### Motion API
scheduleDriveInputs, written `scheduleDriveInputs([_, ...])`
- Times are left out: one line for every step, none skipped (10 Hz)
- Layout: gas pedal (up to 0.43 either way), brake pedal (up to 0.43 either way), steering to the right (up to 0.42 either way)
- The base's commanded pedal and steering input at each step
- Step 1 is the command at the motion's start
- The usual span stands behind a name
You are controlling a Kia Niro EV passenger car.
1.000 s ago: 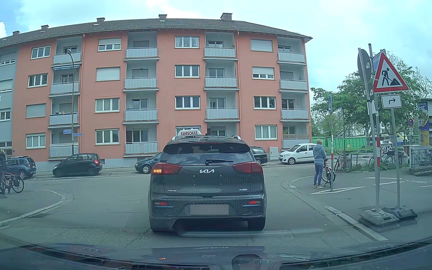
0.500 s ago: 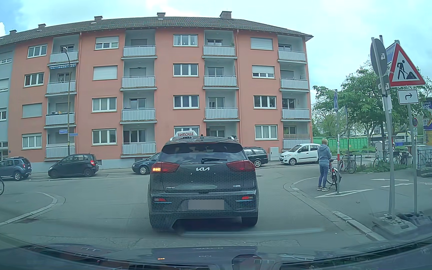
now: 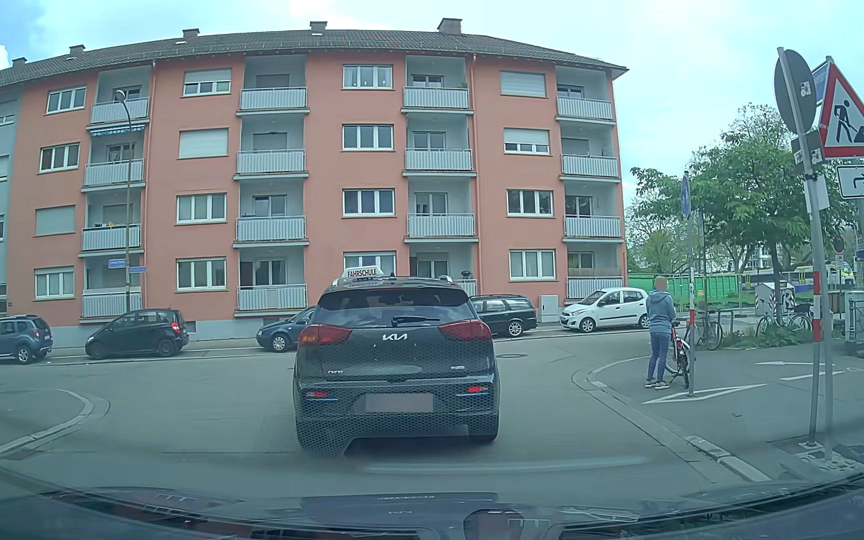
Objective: Follow the waypoints while adhering to traffic rules and regulations
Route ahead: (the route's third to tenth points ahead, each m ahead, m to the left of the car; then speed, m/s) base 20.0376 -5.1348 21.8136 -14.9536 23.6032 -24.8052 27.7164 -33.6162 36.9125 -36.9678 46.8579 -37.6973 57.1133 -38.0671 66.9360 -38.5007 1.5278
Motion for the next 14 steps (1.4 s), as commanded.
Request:
scheduleDriveInputs([0.067,0.000,0.013])
scheduleDriveInputs([0.067,0.000,0.012])
scheduleDriveInputs([0.067,0.000,0.012])
scheduleDriveInputs([0.059,0.000,0.012])
scheduleDriveInputs([0.020,0.000,0.012])
scheduleDriveInputs([0.020,0.000,0.011])
scheduleDriveInputs([0.028,0.000,0.010])
scheduleDriveInputs([0.059,0.000,0.010])
scheduleDriveInputs([0.059,0.000,0.010])
scheduleDriveInputs([0.059,0.000,0.010])
scheduleDriveInputs([0.059,0.000,0.010])
scheduleDriveInputs([0.059,0.000,0.009])
scheduleDriveInputs([0.059,0.000,0.008])
scheduleDriveInputs([0.059,0.000,0.008])
